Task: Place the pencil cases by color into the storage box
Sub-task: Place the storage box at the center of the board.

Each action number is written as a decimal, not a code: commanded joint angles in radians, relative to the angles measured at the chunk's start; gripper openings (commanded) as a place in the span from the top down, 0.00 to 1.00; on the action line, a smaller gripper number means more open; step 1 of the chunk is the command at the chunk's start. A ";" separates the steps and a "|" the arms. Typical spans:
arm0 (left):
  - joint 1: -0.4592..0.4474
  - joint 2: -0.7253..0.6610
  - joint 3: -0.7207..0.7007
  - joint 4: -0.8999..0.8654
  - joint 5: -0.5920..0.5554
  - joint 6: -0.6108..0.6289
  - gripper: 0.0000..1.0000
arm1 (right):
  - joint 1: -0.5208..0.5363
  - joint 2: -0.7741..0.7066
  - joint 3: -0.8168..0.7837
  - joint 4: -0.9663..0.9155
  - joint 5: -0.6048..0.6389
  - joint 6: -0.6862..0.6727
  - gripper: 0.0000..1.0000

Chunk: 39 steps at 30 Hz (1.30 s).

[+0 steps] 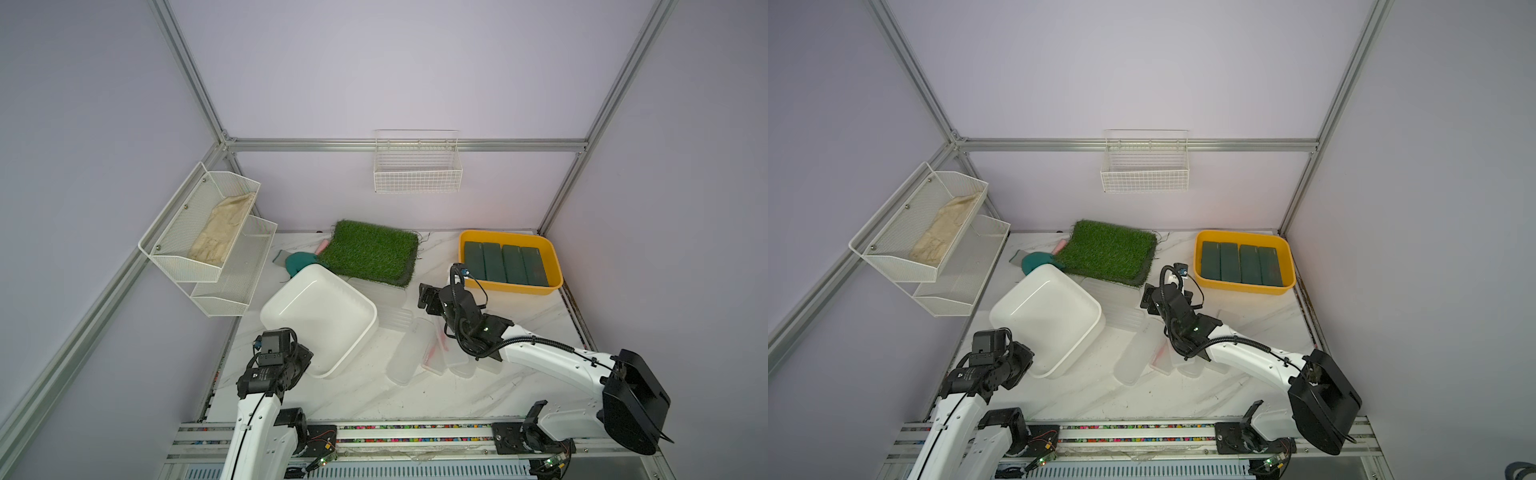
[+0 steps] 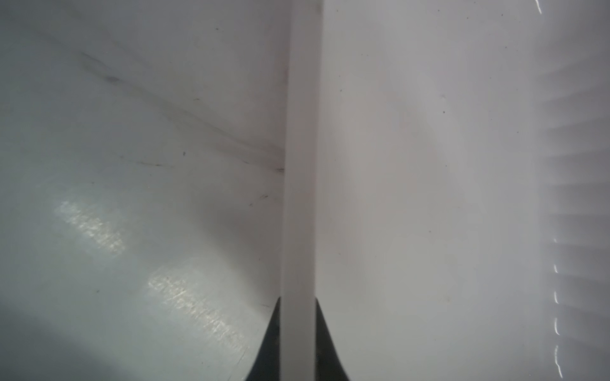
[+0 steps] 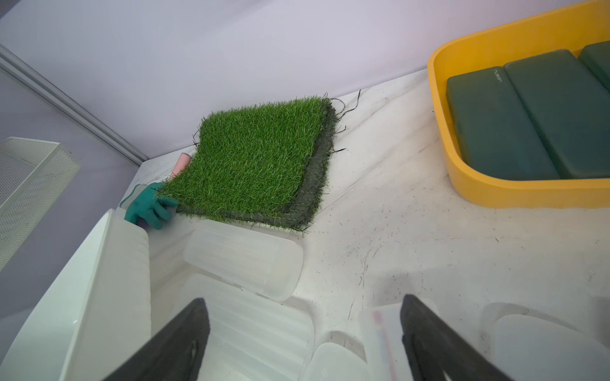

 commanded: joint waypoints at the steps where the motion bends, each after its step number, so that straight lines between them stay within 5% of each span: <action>1: -0.004 -0.049 -0.021 0.003 -0.090 -0.127 0.95 | -0.008 0.032 0.018 -0.014 -0.029 0.008 0.08; 17: -0.005 -0.078 -0.031 -0.179 -0.345 -0.274 0.85 | -0.026 0.114 0.038 0.028 -0.073 0.017 0.08; 25: -0.005 -0.037 -0.095 -0.103 -0.323 -0.284 0.79 | -0.028 0.145 0.051 0.034 -0.097 0.005 0.08; 39: -0.046 0.022 -0.071 0.014 -0.247 -0.277 0.44 | -0.031 0.226 0.176 -0.066 -0.261 -0.092 0.07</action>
